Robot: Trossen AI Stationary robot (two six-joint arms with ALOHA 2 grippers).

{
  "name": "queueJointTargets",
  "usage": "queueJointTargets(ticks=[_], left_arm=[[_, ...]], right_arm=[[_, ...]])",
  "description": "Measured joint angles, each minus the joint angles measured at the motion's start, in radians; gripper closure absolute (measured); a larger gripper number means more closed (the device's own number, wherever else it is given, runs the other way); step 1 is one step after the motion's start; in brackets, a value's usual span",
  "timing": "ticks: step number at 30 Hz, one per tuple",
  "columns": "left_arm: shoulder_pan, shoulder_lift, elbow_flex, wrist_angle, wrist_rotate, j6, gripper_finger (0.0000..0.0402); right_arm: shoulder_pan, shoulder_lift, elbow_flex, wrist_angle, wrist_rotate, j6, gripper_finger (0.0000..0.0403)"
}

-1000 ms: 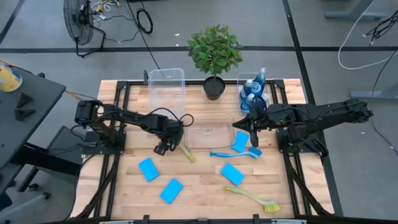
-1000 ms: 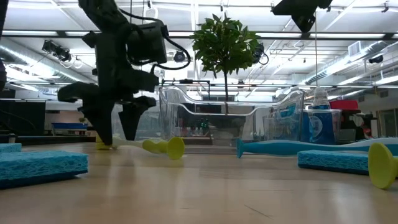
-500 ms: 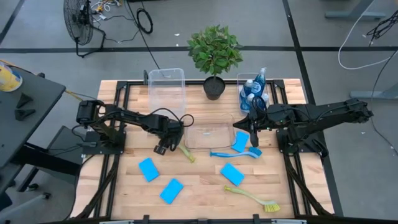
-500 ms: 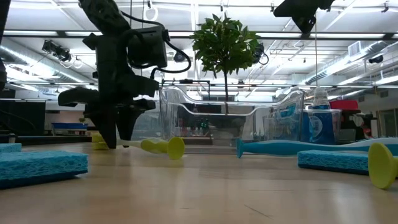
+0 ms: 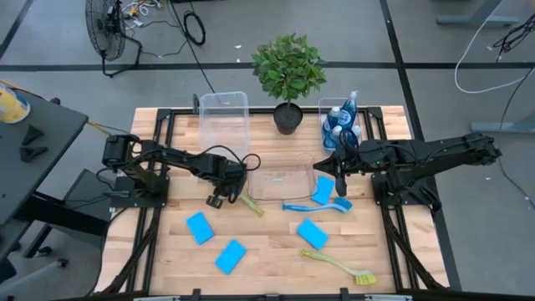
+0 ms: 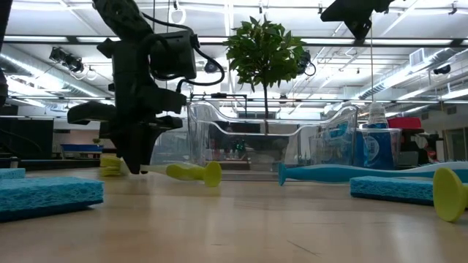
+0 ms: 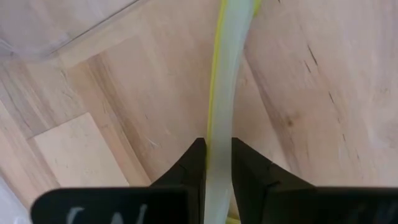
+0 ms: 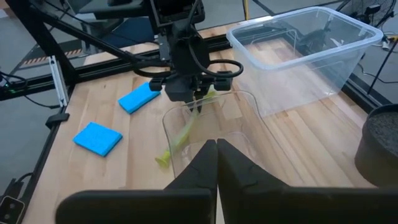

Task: Pick & Place Kitchen Sink Supplies
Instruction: Put the green dishwashing brush into the white bin

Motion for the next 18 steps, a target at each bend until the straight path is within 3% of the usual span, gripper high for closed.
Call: queueJointTargets(ticks=[8, 18], left_arm=[[0.0, -0.009, 0.065, -0.139, 0.03, -0.001, 0.0348], [0.0, -0.009, 0.306, -0.545, 0.03, 0.035, 0.0348]], right_arm=[[0.0, 0.0, 0.0, 0.0, 0.0, 0.0, 0.0399], [0.0, 0.0, 0.0, 0.0, 0.0, -0.003, 0.0399]])
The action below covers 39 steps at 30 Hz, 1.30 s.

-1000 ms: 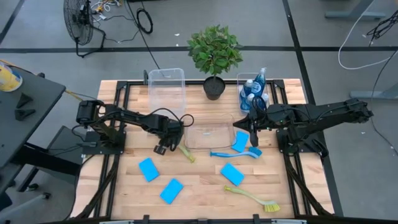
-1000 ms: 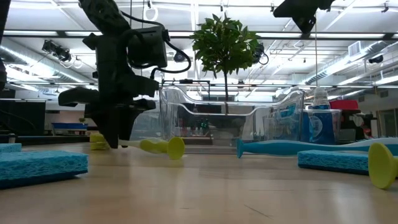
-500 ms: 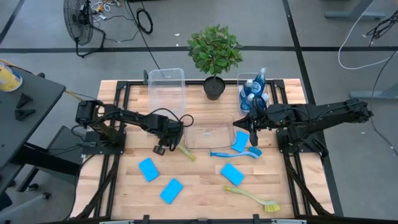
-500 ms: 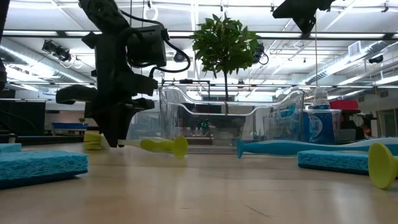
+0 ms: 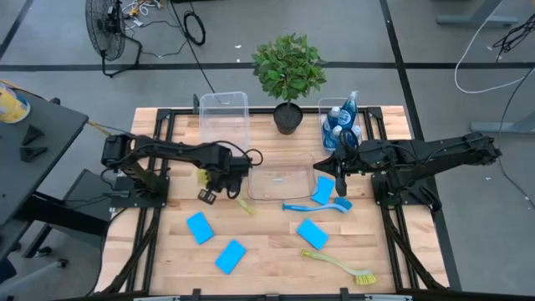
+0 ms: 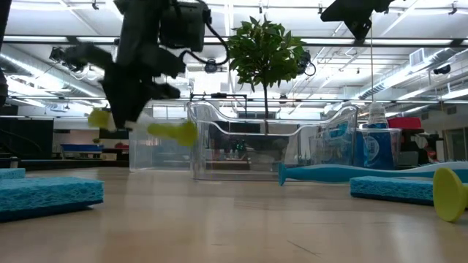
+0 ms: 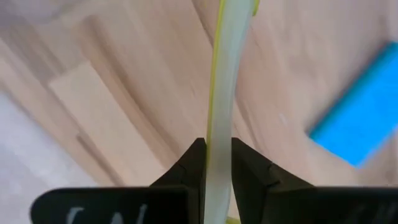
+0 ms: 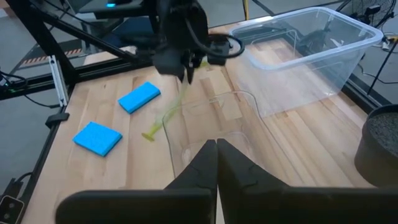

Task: Pick & Place Kitchen Sink Supplies
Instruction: Put the green dishwashing brush into the white bin

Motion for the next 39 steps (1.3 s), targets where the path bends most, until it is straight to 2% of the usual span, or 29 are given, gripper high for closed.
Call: queueJointTargets(ticks=[8, 12, 21, 27, 33, 39], left_arm=[[0.0, 0.0, 0.157, -0.343, -0.001, 0.002, 0.0348], [0.0, 0.0, 0.237, -0.455, -0.022, 0.002, 0.0348], [0.007, -0.031, 0.405, -0.451, -0.096, -0.014, 0.0348], [0.028, -0.032, 0.511, -0.452, -0.196, 0.0, 0.0345], [0.09, -0.032, 0.589, -0.451, -0.329, 0.074, 0.0347], [0.184, -0.032, 0.633, -0.451, -0.478, 0.242, 0.0344]], right_arm=[[0.0, 0.0, 0.0, 0.0, 0.0, -0.011, 0.0399], [0.0, 0.0, 0.0, 0.0, 0.0, -0.011, 0.0399], [0.0, 0.0, 0.0, 0.0, -0.012, -0.031, 0.0399], [0.0, 0.0, 0.0, 0.001, -0.011, -0.039, 0.0399], [0.0, 0.0, 0.0, 0.001, -0.012, -0.041, 0.0399], [0.0, 0.0, 0.0, 0.001, -0.035, -0.04, 0.0399]])
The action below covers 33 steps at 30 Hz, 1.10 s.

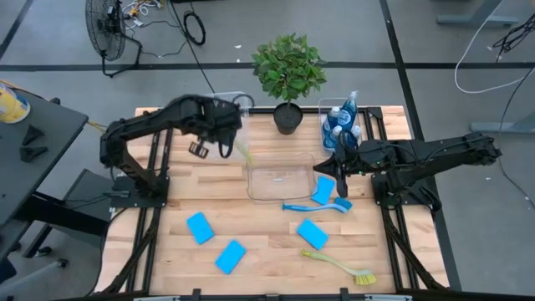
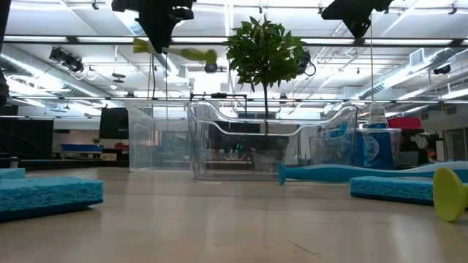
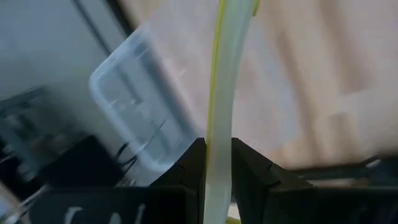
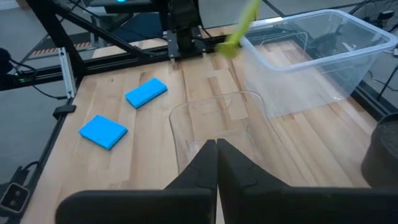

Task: Pick & Place Kitchen Sink Supplies
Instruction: Put the green dishwashing brush into the white bin

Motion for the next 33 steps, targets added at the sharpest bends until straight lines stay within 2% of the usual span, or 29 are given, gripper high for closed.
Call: queueJointTargets(ticks=[9, 15, 19, 23, 33], left_arm=[[0.196, 0.0, 0.003, 0.008, -0.152, 0.175, 0.0343], [0.32, 0.0, 0.003, 0.108, -0.255, 0.369, 0.0345], [0.381, 0.0, 0.003, 0.219, -0.251, 0.456, 0.0339], [0.426, 0.008, 0.003, 0.248, -0.248, 0.552, 0.0343], [0.498, 0.099, 0.002, 0.253, -0.195, 0.572, 0.0343]], right_arm=[[0.0, 0.0, 0.0, 0.0, -0.001, 0.003, 0.0399], [0.0, 0.0, 0.0, 0.0, -0.001, 0.008, 0.0399], [0.0, 0.0, 0.0, 0.0, 0.0, 0.011, 0.0399], [0.0, 0.0, 0.0, 0.0, 0.0, 0.011, 0.0399], [0.0, 0.0, 0.0, 0.0, 0.001, 0.014, 0.0399]])
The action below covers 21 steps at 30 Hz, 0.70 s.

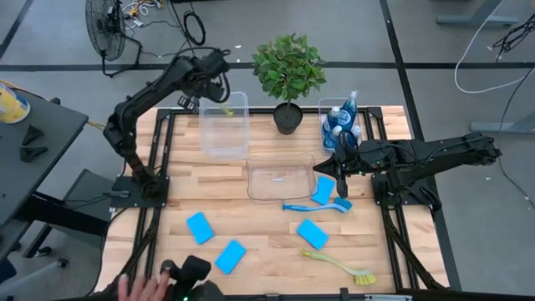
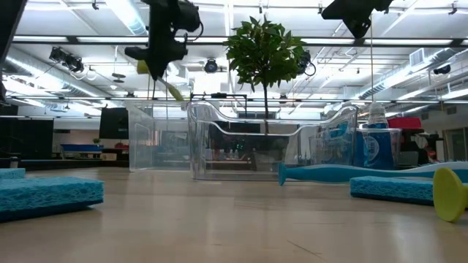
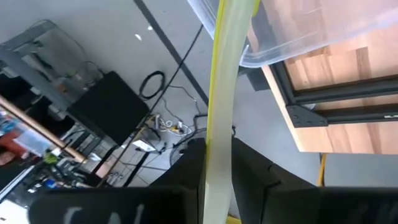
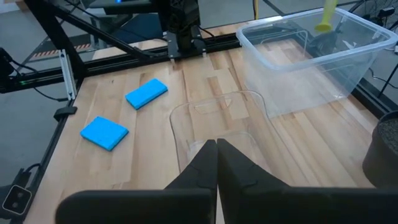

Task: Pick & Place Kitchen Sink Supplies
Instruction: Put the green dishwashing brush into the white bin

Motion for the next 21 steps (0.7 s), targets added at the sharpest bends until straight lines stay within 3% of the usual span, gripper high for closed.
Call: queueJointTargets(ticks=[21], left_arm=[[0.039, 0.225, 0.0, -0.003, 0.018, 0.068, 0.0342]], right_arm=[[0.0, 0.0, 0.0, -0.018, -0.001, 0.026, 0.0399]])
